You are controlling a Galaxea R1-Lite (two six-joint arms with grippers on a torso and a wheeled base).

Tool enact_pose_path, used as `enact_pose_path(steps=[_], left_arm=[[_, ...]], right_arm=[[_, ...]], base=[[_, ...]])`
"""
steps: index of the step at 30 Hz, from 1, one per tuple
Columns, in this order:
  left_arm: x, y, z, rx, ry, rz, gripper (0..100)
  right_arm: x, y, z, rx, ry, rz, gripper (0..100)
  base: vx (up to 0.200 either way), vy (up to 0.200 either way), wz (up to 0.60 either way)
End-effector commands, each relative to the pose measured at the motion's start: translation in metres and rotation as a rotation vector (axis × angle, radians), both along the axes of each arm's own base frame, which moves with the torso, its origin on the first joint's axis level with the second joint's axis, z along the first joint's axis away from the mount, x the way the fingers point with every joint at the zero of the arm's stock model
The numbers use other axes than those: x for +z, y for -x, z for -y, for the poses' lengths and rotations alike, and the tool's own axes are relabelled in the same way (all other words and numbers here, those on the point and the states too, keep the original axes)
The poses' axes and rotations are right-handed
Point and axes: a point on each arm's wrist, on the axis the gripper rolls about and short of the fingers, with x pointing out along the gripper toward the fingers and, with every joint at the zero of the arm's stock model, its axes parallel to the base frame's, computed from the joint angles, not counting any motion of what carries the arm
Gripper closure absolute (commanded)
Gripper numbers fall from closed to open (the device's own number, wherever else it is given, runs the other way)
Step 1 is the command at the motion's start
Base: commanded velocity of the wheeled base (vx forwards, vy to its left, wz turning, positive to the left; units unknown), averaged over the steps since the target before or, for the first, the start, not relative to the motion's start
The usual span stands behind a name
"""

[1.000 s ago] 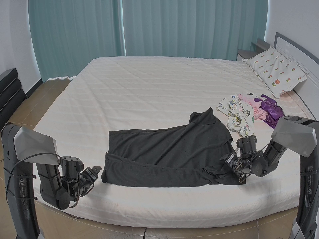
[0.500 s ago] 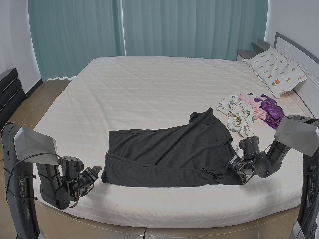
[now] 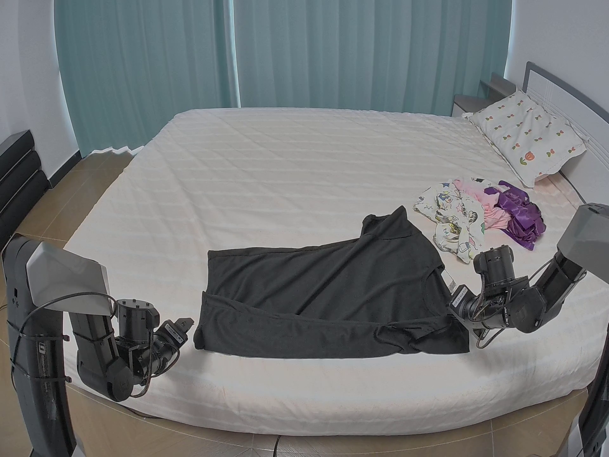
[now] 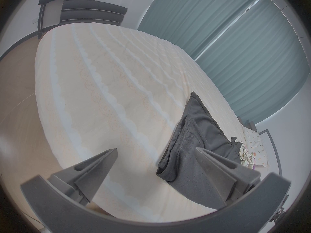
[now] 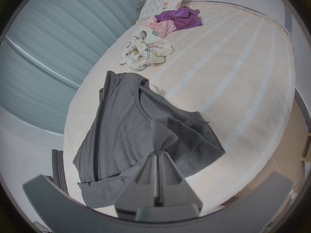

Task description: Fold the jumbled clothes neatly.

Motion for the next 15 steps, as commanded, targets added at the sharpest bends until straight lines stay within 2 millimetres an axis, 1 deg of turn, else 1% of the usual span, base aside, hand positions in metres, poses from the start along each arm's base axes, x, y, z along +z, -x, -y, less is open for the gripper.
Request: enact_pose_path(steps=[1, 3, 6, 12, 13, 15], left_arm=[[0.000, 0.000, 0.000, 0.000, 0.000, 0.000, 0], [0.000, 0.000, 0.000, 0.000, -0.001, 0.000, 0], [-0.001, 0.000, 0.000, -0.002, -0.001, -0.001, 0], [-0.001, 0.001, 0.002, -0.006, 0.000, -0.003, 0], [0.000, 0.001, 0.002, -0.006, 0.000, -0.001, 0], [0.000, 0.001, 0.002, -0.006, 0.000, -0.001, 0]], right_arm=[[0.019, 0.011, -0.001, 0.010, -0.008, 0.030, 100], [0.018, 0.017, -0.002, 0.019, -0.006, 0.019, 100], [0.018, 0.019, -0.002, 0.020, -0.005, 0.015, 100], [0.012, 0.027, 0.000, 0.023, 0.004, -0.024, 100], [0.011, 0.028, 0.000, 0.023, 0.005, -0.029, 0], [0.008, 0.030, 0.000, 0.023, 0.010, -0.042, 0]], base=[[0.000, 0.000, 0.00], [0.000, 0.000, 0.00], [0.000, 0.000, 0.00], [0.000, 0.000, 0.00], [0.000, 0.000, 0.00], [0.000, 0.000, 0.00]])
